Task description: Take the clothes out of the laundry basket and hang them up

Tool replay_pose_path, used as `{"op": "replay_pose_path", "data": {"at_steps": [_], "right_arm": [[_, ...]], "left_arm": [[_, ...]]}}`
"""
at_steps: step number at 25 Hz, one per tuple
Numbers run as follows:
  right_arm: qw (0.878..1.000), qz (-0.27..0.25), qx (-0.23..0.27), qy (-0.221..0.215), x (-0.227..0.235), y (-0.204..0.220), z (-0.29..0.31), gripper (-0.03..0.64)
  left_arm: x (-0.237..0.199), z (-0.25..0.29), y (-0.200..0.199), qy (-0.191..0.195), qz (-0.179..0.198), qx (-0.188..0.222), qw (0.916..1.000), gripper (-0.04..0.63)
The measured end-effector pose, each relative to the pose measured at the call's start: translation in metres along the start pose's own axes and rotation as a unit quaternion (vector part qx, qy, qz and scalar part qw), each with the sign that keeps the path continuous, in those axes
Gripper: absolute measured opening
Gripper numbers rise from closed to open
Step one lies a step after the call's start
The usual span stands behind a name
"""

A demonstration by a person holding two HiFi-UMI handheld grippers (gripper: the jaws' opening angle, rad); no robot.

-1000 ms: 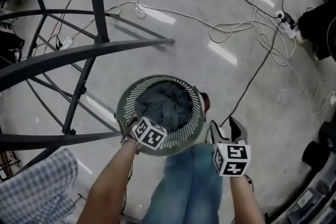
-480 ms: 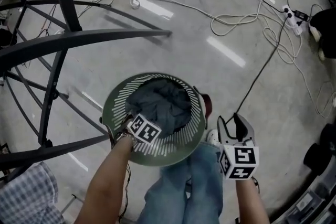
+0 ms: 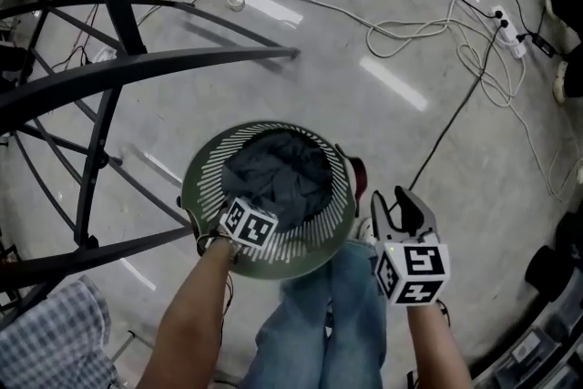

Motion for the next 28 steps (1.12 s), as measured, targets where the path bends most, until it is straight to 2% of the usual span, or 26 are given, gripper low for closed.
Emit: {"op": "replay_pose_path", "data": {"at_steps": [5, 9, 13, 19, 28], "right_arm": [[0.999, -0.021, -0.014, -0.026, -0.016, -0.018, -0.03, 0.147], [0.998, -0.024, -0.022, -0.046, -0.031, -0.033, -0.057, 0.141], [0.997, -0.036, -0.027, -0.061, -0.044, -0.049, -0.074, 0.135], [0.996, -0.037, -0.035, -0.078, -0.062, -0.084, -0.115, 0.13], [0.992, -0.067, -0.032, -0.103, -0.084, -0.152, -0.186, 0.126]], "left_arm": [[0.004, -0.056, -0.006, -0.006, -0.004, 0.025, 0.9997, 0.038], [0.01, -0.095, -0.006, -0.006, 0.01, 0.033, 0.9994, 0.034], [0.013, -0.133, -0.017, -0.003, 0.016, 0.061, 0.998, 0.029], [0.015, -0.199, -0.022, -0.004, -0.004, 0.077, 0.997, 0.028], [0.02, -0.317, -0.037, 0.012, -0.051, 0.117, 0.9918, 0.028]]}}
Point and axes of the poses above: the fingertips, and each gripper's own axes: z forward along the fingers, x to its right, y out of its underside, the point moved 4 cm from there along -z, backward along the fingers
